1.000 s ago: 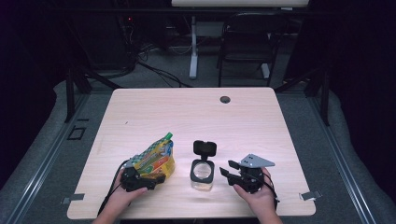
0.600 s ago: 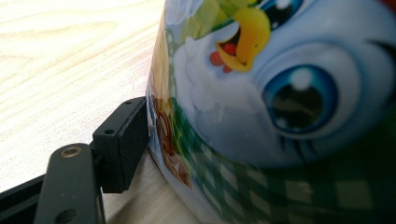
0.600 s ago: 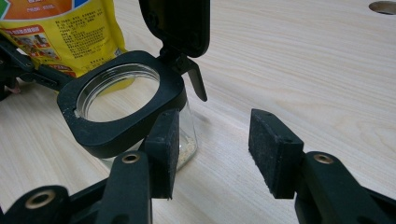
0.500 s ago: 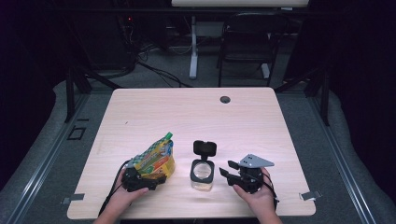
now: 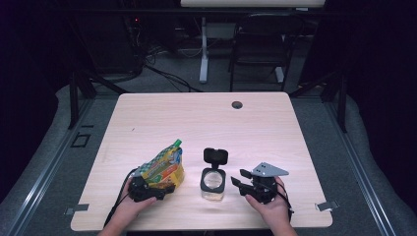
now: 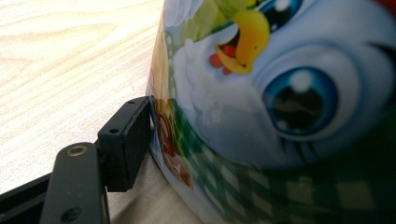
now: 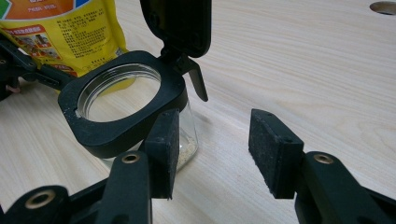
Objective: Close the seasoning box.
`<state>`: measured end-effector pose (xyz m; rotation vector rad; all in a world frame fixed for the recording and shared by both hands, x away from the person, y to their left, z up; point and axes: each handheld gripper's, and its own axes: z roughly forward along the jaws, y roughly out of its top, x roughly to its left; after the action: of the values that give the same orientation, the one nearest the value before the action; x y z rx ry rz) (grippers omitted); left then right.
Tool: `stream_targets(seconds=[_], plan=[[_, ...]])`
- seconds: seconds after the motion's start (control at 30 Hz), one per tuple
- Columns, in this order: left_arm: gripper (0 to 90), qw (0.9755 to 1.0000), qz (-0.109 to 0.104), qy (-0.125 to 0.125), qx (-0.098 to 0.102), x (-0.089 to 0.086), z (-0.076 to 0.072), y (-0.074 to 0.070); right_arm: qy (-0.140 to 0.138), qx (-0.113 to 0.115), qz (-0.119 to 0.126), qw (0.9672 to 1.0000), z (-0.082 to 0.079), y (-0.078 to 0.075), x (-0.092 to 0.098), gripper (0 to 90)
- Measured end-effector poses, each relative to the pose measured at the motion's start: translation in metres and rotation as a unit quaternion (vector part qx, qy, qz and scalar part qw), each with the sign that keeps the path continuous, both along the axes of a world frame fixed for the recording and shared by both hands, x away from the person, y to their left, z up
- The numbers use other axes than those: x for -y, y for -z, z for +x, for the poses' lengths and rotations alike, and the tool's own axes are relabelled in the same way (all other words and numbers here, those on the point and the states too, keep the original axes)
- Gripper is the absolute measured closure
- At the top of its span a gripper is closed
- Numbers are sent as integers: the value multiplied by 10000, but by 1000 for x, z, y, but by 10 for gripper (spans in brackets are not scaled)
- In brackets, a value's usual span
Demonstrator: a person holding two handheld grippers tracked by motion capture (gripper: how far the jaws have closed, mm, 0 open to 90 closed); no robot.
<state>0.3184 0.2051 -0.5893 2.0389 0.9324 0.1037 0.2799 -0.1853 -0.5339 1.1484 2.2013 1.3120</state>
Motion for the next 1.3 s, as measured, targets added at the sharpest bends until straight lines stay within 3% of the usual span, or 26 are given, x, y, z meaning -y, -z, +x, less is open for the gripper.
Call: stream_targets(seconds=[1.3], plan=[[383,9999,74,-59,135,-3,-1,-4,-27,-14,-9,10000,0,0,0,532]])
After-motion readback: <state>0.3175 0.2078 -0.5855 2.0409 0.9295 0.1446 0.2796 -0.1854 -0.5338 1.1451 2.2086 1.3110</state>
